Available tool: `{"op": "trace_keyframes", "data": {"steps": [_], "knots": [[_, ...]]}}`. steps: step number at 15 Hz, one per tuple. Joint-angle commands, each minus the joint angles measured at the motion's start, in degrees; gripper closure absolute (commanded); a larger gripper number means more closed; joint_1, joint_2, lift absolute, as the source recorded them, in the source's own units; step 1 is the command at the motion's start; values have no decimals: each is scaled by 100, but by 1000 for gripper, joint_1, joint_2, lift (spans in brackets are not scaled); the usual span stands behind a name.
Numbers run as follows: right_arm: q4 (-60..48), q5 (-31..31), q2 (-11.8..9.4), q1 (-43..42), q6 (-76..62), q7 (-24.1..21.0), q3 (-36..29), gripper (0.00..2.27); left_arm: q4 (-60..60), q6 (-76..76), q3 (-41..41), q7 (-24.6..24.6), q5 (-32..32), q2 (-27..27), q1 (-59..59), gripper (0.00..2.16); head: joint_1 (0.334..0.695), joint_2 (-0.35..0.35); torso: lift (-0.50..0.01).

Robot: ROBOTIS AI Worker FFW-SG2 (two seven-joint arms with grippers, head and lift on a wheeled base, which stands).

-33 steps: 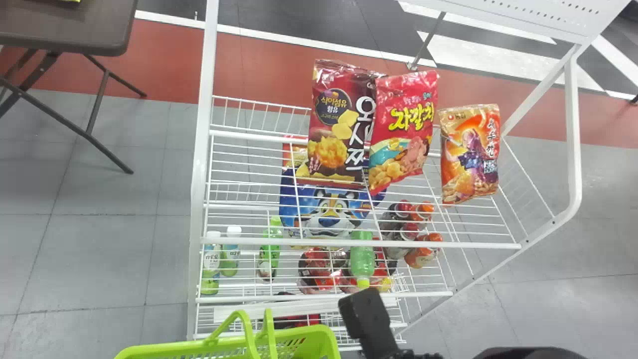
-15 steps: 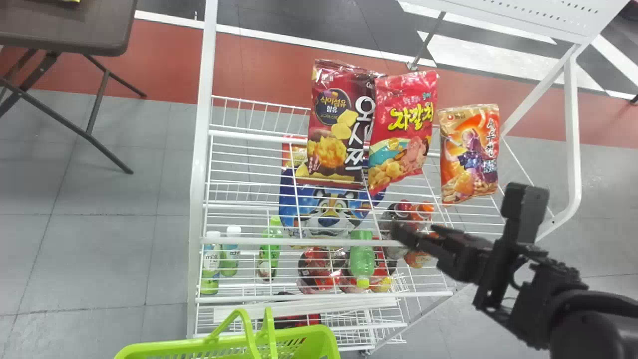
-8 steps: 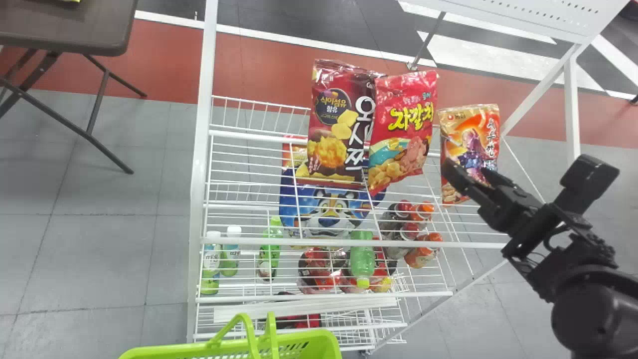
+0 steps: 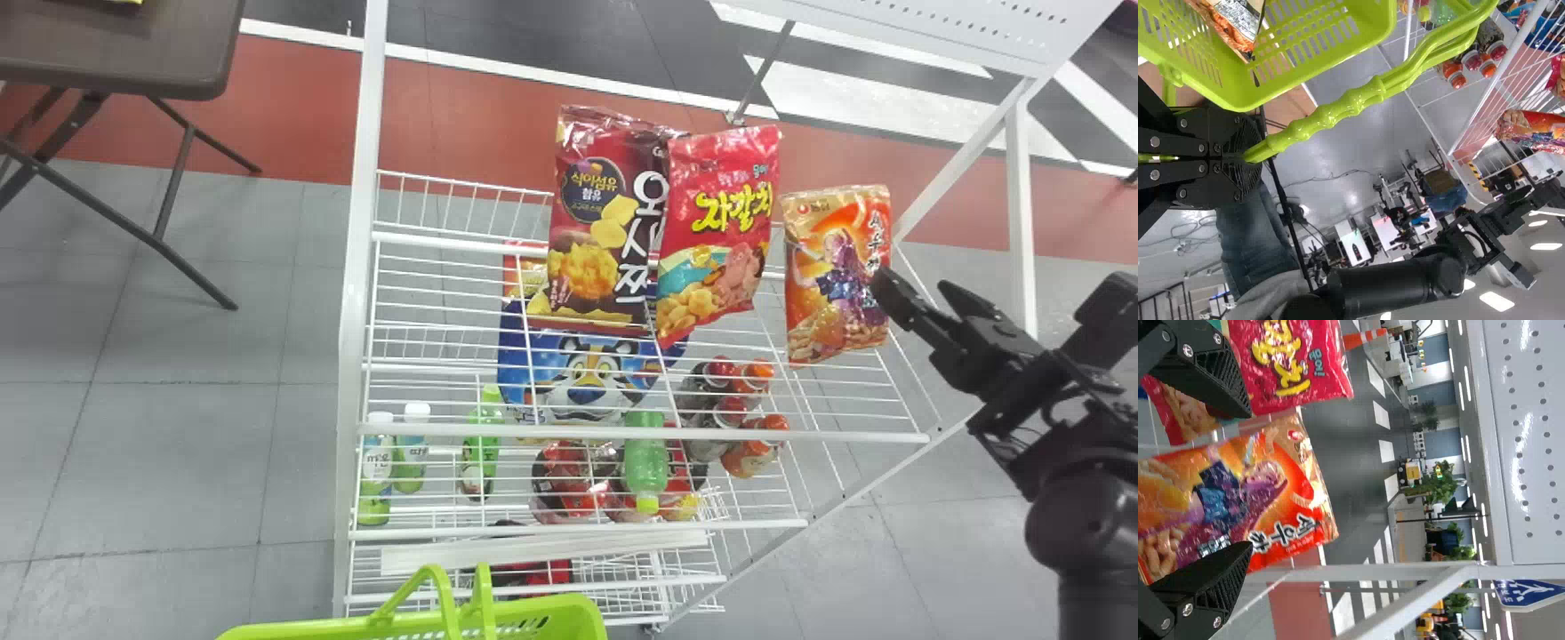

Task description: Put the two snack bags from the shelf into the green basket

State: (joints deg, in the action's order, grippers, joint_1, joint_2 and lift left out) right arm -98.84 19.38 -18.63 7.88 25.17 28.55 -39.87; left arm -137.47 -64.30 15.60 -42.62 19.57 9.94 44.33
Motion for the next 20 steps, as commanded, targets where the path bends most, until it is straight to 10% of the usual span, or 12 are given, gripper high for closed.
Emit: {"op": "trace_keyframes", "data": {"steps": [1,20], "knots": [[480,-224,-255,-120,-446,142,76,144,1,0,5,-1,-6,-1,-3,1804,695,-350,-11],[2949,-1595,-554,-1693,-1536,-69,1359,147,308,35,-206,-53,222,25,-249,1804,695,-350,-11]]}}
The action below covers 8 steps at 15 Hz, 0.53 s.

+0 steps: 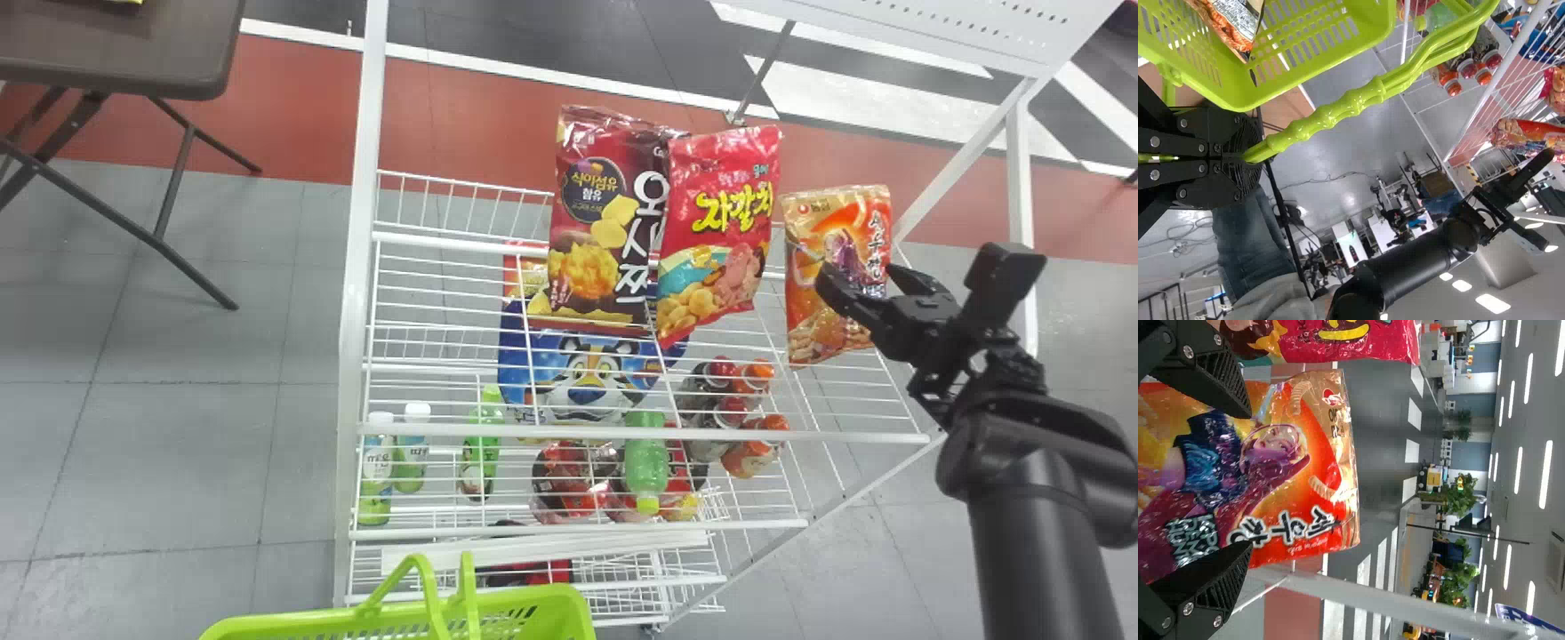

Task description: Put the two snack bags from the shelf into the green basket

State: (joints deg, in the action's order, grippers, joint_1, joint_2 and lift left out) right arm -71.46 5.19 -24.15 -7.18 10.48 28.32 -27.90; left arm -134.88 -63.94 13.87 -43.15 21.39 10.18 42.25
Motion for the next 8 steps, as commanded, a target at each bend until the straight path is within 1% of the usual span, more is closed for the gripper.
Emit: {"op": "trace_keyframes", "data": {"steps": [1,3,4,5,6,7,8], "knots": [[379,-299,-2,-310,-120,-55,250,147,76,0,-60,-9,85,11,-59,1804,695,-350,-11],[677,-580,-11,-504,-191,-169,434,147,102,0,-104,-53,147,19,-77,1804,695,-350,-11],[800,-633,-20,-565,-191,-301,513,147,111,0,-122,-62,164,19,-77,1804,695,-350,-11],[932,-624,-20,-653,-173,-310,522,151,120,0,-165,-62,190,19,-77,1804,695,-350,-11],[976,-633,-20,-679,-138,-310,522,211,138,17,-183,-71,199,19,-77,1804,695,-350,-11],[967,-633,-29,-679,-85,-292,522,421,173,17,-209,-71,243,19,-94,1804,695,-350,-11],[967,-624,-37,-688,-68,-222,496,758,182,17,-218,-71,243,19,-94,1804,695,-350,-11]]}}
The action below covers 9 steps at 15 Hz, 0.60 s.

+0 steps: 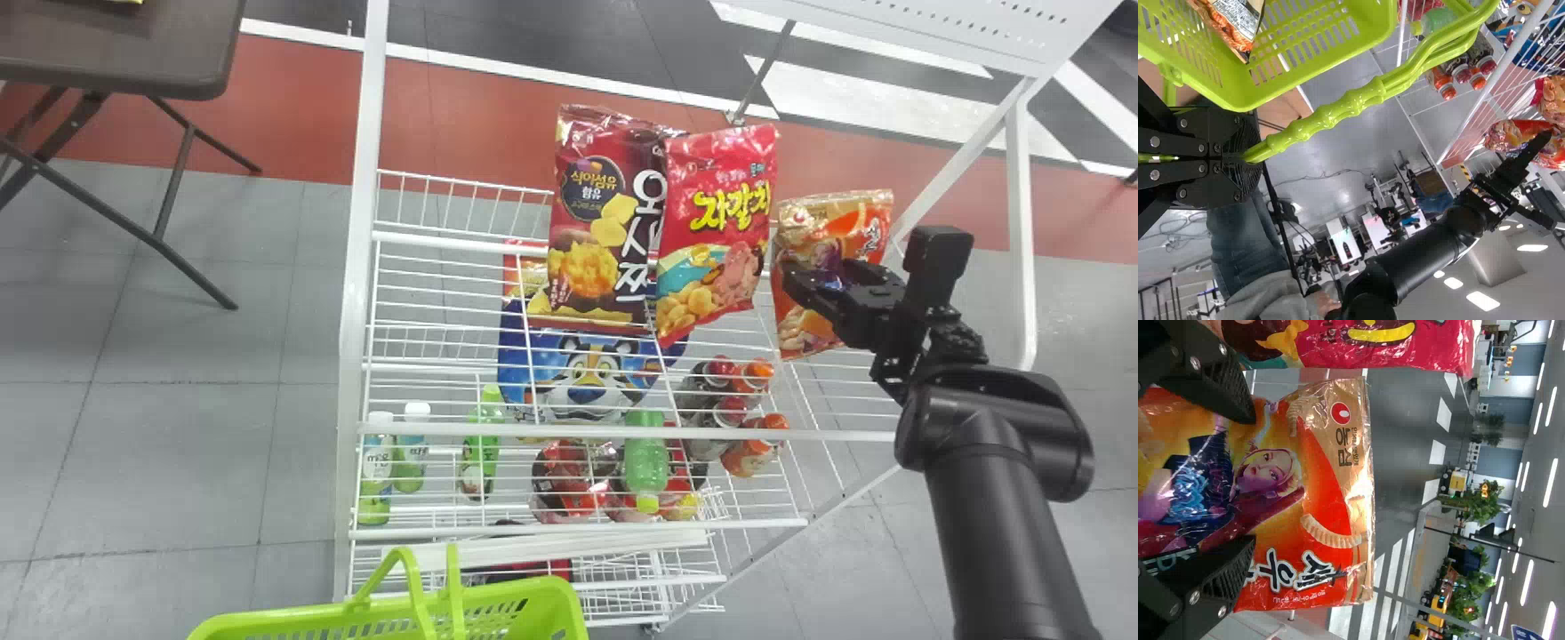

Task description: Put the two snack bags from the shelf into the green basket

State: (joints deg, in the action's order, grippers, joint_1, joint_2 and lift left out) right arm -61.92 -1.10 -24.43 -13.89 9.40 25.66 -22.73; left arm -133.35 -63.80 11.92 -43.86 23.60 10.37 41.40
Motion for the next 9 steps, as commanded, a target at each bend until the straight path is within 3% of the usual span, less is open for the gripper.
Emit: {"op": "trace_keyframes", "data": {"steps": [1,3,4,9], "knots": [[4,31,0,-8,40,53,-47,1261,28,3,-23,0,22,0,-9,1804,695,-350,-11],[4,75,0,27,-83,44,-144,2128,37,3,-32,9,22,-9,-9,1804,695,-350,-11],[13,75,17,62,-311,27,-153,2240,46,21,-32,18,22,-17,-9,1808,695,-350,-11],[118,136,26,150,-1085,-35,-214,2236,98,21,-32,44,22,-44,-9,1804,695,-350,-11]]}}
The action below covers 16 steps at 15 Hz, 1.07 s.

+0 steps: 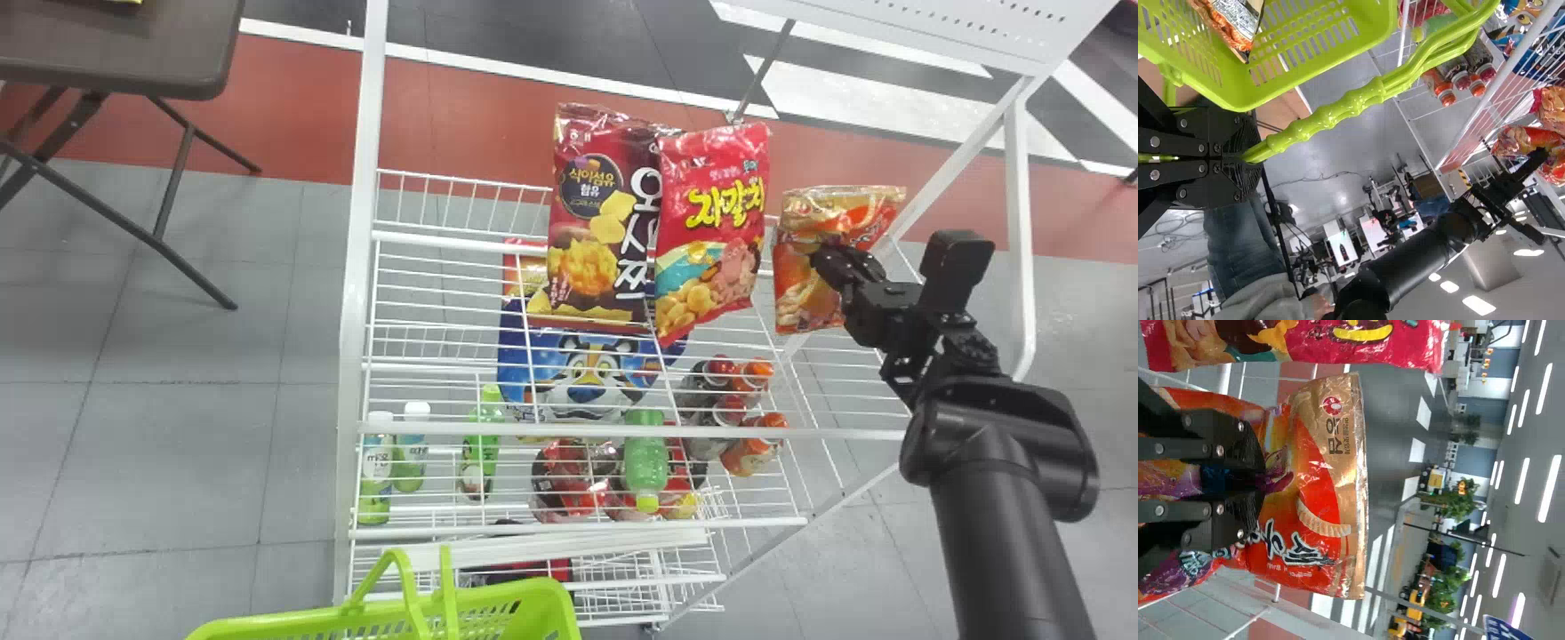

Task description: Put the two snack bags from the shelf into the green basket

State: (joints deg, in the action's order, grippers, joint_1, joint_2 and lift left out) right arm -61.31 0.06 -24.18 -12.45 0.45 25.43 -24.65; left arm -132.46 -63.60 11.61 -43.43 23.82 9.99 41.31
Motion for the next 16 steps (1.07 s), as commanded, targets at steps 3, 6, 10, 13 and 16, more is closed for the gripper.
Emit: {"op": "trace_keyframes", "data": {"steps": [3,6,10,13,16], "knots": [[32,214,54,191,-383,-56,-259,2236,1,0,8,10,0,-24,0,1804,695,-350,-11],[-926,557,361,885,-295,-56,-567,2240,1,18,8,27,0,-24,9,1804,695,-350,-11],[-1832,838,519,1263,145,-56,-796,2240,10,18,26,45,-18,-41,-26,1804,695,-350,-11],[-2930,1128,730,1685,971,-47,-936,2240,1,18,8,18,-18,-32,-26,1804,695,-350,-11],[-4293,1568,968,2282,2043,15,-1121,2240,-34,18,8,10,-18,-32,-26,1804,695,-350,-11]]}}
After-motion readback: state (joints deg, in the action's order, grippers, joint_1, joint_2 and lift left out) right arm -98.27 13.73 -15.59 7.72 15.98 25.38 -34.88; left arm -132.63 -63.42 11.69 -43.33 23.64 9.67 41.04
